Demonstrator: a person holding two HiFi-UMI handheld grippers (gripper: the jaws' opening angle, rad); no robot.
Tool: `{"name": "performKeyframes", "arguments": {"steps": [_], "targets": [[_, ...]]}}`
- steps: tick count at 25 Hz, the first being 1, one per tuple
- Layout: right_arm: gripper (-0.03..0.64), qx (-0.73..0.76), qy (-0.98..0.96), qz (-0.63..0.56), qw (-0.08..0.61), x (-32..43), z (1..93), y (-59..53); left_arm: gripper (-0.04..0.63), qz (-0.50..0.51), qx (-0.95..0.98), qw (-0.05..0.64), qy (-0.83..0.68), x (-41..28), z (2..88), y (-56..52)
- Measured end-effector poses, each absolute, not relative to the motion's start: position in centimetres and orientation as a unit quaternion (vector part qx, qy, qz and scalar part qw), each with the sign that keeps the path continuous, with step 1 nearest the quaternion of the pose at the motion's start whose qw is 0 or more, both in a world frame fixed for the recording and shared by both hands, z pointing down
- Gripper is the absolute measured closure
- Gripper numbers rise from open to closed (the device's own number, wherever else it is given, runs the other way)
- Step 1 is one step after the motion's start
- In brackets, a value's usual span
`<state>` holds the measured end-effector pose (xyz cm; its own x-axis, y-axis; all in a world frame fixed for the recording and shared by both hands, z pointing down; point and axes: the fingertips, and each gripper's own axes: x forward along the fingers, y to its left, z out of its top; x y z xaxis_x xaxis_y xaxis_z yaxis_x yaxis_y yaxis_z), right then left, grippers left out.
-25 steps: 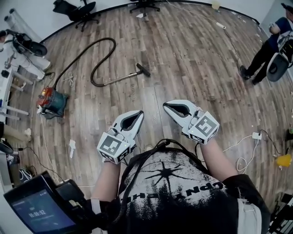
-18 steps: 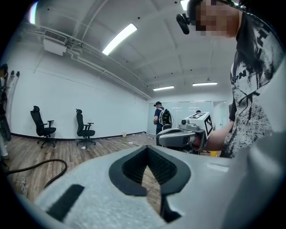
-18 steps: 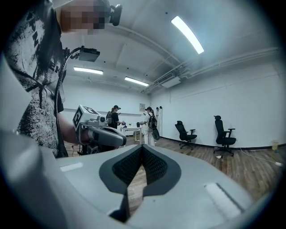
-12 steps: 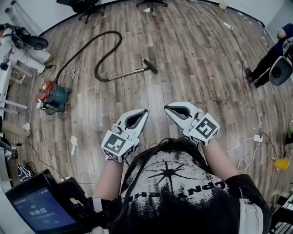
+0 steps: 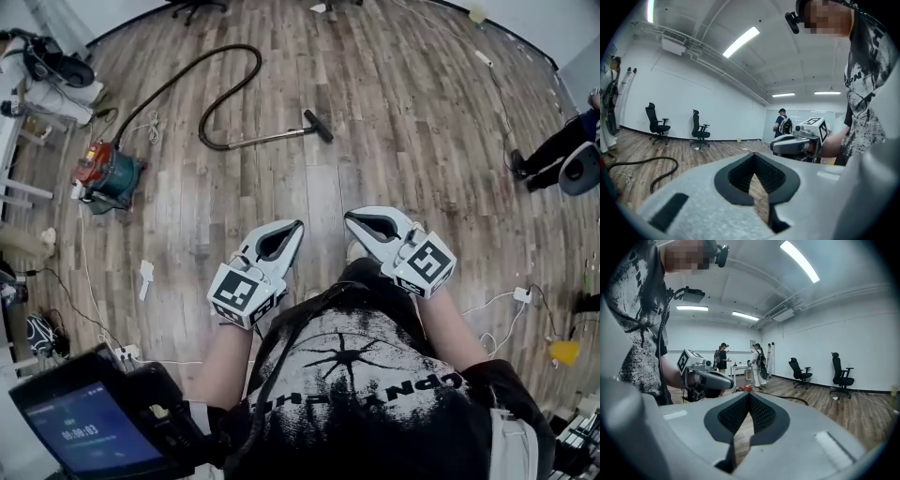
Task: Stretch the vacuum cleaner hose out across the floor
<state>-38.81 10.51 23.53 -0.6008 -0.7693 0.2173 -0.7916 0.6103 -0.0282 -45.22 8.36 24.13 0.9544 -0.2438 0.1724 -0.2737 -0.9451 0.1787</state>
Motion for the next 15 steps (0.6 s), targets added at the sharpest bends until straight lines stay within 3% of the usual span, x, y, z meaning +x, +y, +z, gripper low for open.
{"name": "performKeyframes", "arguments": {"steps": [8, 15], "targets": [[0.609, 0.404, -0.907, 0.049, 0.108, -35.2, 23.2, 3.3, 0.594, 0.088, 0.97, 0.13, -0.185, -44.1, 25.3, 2.7], [0.609, 0.368, -0.924, 0.048, 0.086, -32.9, 22.1, -1.8, 0.594, 0.11, 0.966, 0.102, -0.211, -41.4, 24.2, -0.8]]}}
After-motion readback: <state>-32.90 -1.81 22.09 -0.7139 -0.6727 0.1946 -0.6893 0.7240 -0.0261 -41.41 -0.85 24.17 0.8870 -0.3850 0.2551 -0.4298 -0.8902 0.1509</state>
